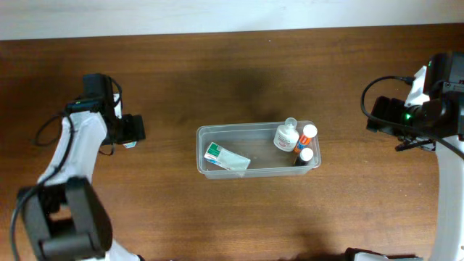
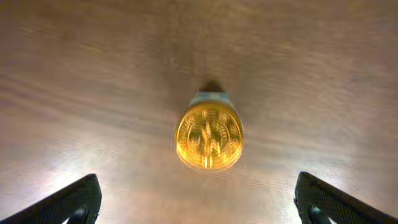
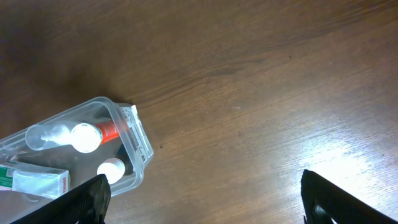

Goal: Pack container
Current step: 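Grasp the gold-lidded jar with the left gripper, then place the jar in the container's middle and open the left gripper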

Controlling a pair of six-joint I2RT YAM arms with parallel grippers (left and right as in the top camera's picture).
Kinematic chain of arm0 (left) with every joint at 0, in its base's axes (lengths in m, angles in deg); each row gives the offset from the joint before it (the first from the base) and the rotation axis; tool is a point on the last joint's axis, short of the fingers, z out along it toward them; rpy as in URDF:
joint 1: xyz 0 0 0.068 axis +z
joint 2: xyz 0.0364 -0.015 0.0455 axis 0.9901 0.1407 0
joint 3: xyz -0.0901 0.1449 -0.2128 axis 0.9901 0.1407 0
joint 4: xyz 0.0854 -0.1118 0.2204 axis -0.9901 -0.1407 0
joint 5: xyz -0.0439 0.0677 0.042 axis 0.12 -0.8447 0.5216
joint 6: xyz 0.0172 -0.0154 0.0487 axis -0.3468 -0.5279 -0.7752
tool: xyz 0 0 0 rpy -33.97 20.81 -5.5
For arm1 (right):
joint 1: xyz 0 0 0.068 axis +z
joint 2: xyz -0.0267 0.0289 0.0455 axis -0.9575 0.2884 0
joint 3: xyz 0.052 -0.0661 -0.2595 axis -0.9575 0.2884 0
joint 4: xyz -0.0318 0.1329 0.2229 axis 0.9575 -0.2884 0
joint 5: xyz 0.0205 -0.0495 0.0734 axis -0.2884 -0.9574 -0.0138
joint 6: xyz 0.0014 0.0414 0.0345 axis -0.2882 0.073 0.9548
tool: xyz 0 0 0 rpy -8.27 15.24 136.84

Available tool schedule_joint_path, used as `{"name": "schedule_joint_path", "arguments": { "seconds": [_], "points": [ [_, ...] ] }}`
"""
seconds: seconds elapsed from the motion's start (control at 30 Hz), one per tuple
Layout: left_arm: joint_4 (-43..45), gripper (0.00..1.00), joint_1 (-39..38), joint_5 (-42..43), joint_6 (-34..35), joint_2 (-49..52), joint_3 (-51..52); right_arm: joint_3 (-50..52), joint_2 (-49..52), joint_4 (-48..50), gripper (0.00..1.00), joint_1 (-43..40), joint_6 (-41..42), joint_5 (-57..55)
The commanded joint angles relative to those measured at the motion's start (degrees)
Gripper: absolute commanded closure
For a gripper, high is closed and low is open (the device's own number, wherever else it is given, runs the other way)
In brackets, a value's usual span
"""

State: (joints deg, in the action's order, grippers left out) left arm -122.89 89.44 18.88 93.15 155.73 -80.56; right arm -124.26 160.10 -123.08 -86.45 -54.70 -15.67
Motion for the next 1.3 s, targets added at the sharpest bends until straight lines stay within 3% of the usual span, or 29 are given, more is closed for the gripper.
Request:
{"name": "schedule_joint_path", "arguments": {
  "seconds": [0.0,0.3,0.5,0.6,0.8,0.97,1.1,1.27],
  "points": [
    [2.49,0.01,0.15,2.01,1.64,6.21,-0.17,0.33,-0.46,-0.22,0.11,-0.26,-0.87,0.37],
    [8.46,0.02,0.15,3.28,1.64,12.76,-0.17,0.35,-0.46,-0.63,0.11,-0.26,-0.92,0.35],
    [8.31,0.55,0.15,3.30,1.64,12.76,-0.17,0.35,-0.46,-0.63,0.11,-0.26,-1.33,0.33],
    [6.67,0.63,0.15,3.30,1.64,12.76,-0.17,0.33,-0.46,-0.63,0.10,-0.26,-1.33,0.33],
    [2.32,0.69,-0.39,6.14,1.66,9.33,-2.62,0.33,-0.46,-0.63,0.10,-0.26,-1.31,0.35],
    [0.13,0.69,-6.60,12.13,1.51,-3.10,-5.22,0.33,-0.46,-0.87,0.10,-0.26,-1.33,0.35],
    [-0.13,0.69,-18.97,12.44,-4.07,-12.41,-5.22,0.33,-0.46,-0.85,0.11,-0.26,-1.31,0.35],
    [-0.52,0.69,-34.62,12.04,-5.46,-12.39,-4.61,0.33,-0.46,-0.85,0.10,-0.26,-1.31,0.35]
  ]
}}
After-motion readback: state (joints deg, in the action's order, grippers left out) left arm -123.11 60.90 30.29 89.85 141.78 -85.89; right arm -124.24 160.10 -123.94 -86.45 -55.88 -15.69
